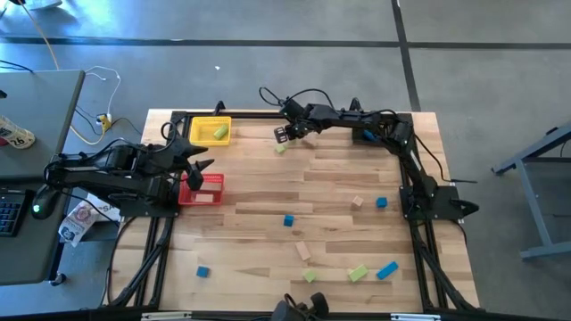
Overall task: Sort & place blocks by color
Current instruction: Put the green block into the yellow bin
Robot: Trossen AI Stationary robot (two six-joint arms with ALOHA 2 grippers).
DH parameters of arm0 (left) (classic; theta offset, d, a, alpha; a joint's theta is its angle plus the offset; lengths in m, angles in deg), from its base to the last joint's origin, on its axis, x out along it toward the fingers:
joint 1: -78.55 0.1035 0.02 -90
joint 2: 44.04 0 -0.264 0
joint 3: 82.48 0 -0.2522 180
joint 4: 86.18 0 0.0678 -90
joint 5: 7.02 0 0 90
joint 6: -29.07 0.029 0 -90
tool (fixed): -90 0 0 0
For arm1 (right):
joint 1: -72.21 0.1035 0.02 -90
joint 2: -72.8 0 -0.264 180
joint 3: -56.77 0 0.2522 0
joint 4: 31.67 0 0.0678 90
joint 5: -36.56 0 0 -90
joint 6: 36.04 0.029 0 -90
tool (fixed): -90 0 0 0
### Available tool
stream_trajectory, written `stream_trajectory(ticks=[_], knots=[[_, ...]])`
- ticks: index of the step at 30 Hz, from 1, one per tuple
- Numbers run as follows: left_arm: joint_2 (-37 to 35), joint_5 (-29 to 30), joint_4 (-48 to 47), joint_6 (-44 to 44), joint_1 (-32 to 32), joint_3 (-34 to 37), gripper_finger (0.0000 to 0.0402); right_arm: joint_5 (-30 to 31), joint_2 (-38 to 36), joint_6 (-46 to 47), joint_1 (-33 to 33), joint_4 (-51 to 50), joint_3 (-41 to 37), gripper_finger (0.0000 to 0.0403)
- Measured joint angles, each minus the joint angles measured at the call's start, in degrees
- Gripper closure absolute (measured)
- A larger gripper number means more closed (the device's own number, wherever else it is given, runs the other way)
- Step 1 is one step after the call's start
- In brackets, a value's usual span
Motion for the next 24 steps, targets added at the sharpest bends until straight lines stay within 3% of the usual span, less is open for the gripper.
stream_trajectory(ticks=[5, 17, 24], knots=[[0.0, 0.0, 0.0, 0.0, 0.0, 0.0, 0.0206, -1.1, 0.0, 1.4, -0.1, -1.7, 0.7, 0.0374], [0.0, 0.0, 0.0, 1.2, 0.0, 0.0, 0.0206, -3.0, 0.6, 2.9, -2.0, -6.8, 0.5, 0.0312], [0.0, 0.0, 0.0, 1.9, 0.0, 0.0, 0.0206, -1.1, 0.7, 1.2, -1.9, -8.6, 0.5, 0.0335]])
